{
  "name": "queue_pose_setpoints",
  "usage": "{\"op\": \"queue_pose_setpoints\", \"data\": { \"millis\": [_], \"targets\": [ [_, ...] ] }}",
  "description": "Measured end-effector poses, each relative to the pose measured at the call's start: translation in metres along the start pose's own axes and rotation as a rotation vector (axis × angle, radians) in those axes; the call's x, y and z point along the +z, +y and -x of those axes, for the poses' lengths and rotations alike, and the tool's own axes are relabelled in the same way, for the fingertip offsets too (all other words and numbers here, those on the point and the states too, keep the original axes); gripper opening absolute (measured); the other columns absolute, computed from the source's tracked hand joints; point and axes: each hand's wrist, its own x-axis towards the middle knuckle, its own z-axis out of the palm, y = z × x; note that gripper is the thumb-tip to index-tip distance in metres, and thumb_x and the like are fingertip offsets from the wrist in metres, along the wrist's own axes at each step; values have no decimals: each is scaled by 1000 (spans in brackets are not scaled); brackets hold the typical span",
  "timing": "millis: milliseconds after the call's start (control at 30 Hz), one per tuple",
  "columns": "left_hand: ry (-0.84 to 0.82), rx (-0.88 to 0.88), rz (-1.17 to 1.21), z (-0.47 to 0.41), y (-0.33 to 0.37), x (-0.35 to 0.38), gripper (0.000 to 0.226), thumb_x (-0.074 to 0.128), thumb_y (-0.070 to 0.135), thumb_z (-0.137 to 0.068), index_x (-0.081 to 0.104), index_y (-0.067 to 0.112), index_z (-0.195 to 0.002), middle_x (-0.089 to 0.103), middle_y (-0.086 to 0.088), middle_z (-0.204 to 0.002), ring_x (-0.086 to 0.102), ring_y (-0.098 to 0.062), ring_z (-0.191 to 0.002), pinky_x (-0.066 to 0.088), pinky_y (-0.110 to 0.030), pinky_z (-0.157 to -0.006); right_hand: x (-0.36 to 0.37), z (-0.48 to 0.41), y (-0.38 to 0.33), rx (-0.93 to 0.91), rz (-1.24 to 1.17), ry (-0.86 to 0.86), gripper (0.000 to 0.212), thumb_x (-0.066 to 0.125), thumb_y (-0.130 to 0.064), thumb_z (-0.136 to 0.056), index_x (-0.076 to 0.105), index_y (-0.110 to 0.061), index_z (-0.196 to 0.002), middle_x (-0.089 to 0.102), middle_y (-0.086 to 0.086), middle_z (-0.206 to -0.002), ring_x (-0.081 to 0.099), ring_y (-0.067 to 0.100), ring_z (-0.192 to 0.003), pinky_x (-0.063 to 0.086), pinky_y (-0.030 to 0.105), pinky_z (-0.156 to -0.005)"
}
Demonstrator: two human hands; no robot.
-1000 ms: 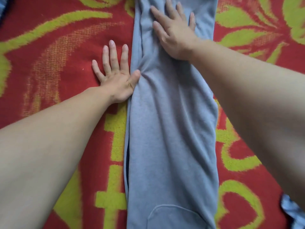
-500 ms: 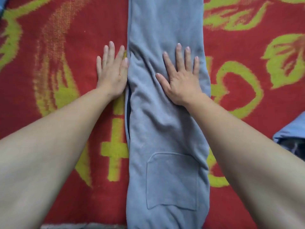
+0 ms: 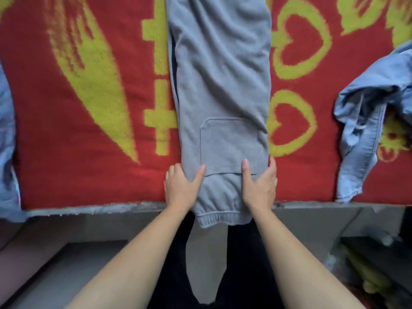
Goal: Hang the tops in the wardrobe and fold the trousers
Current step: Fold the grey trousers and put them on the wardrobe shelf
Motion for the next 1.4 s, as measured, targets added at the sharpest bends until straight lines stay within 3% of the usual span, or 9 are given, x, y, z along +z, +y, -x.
{"op": "queue_pose_setpoints", "data": {
  "millis": [133, 233, 567, 700, 933, 1067, 1200, 1300, 1400],
  "targets": [
    [-281, -52, 246, 27, -24, 8, 76, 60, 84, -62, 68, 22, -104, 73, 2, -106, 66, -18, -103, 53, -35, -89, 0, 35, 43, 205, -170, -215, 58, 51, -68, -89, 52, -16, -115, 62, 6, -114, 58, 30, -112, 38, 34, -85],
    [-440, -50, 396, 45, -39, 16, 43, 81, 50, -72, 71, 21, -103, 73, 6, -103, 68, -8, -97, 51, -22, -82, 1, 44, 62, 178, -157, -275, 58, 57, -65, -89, 57, -14, -116, 63, 8, -122, 56, 29, -118, 43, 37, -97],
    [-415, -156, 847, 115, -54, 9, 52, 80, 35, -79, 60, 13, -122, 72, -3, -113, 70, -19, -103, 54, -45, -95, -33, 74, 69, 74, -443, -303, 53, 64, -56, -88, 61, -13, -120, 65, 1, -116, 61, 22, -107, 47, 35, -95],
    [-222, -168, 807, 161, -56, 19, 38, 78, 27, -83, 63, 10, -114, 72, -6, -109, 71, -19, -96, 57, -37, -89, -51, 98, 88, -5, -386, -372, 66, 66, -57, -86, 59, -7, -129, 63, 9, -129, 58, 30, -121, 46, 40, -103],
    [-207, -284, 783, 242, -69, 47, 57, 80, 53, -69, 67, 11, -105, 75, -4, -102, 72, -19, -89, 59, -38, -83, -82, 132, 164, 109, -454, -529, 89, 64, -70, -61, 61, -11, -128, 67, 4, -123, 66, 27, -108, 53, 46, -98],
    [-277, -362, 842, 240, -60, 38, 45, 68, 30, -90, 56, -2, -119, 71, -3, -68, 62, -9, -46, 52, -23, -47, -86, 123, 169, 105, -480, -555, 70, 66, -65, -60, 67, -15, -110, 73, 0, -109, 70, 22, -96, 58, 50, -90],
    [-224, -285, 881, 199, -28, 10, 74, 68, 27, -89, 26, 13, -148, 64, -21, -113, 48, -5, -33, 48, -23, -44, -99, 103, 120, 83, -624, -478, 51, 70, -51, -76, 58, -17, -113, 67, 2, -110, 66, 19, -94, 61, 43, -79],
    [-223, -225, 886, 159, 3, -15, 48, 67, 32, -89, 50, 9, -127, 63, -7, -81, 55, -9, -45, 51, -25, -48, -105, 74, 68, 40, -657, -463, 28, 64, -43, -85, 63, -16, -94, 67, 4, -91, 64, 21, -77, 56, 36, -62],
    [-241, -181, 1035, 110, 21, -36, 88, 71, 49, -81, 27, 14, -149, 62, -12, -123, 68, -25, -97, 59, -45, -73, -103, 45, 17, 48, -700, -475, 41, 52, -53, -94, 60, -17, -110, 63, 5, -96, 63, 20, -76, 57, 34, -56]
  ]
}}
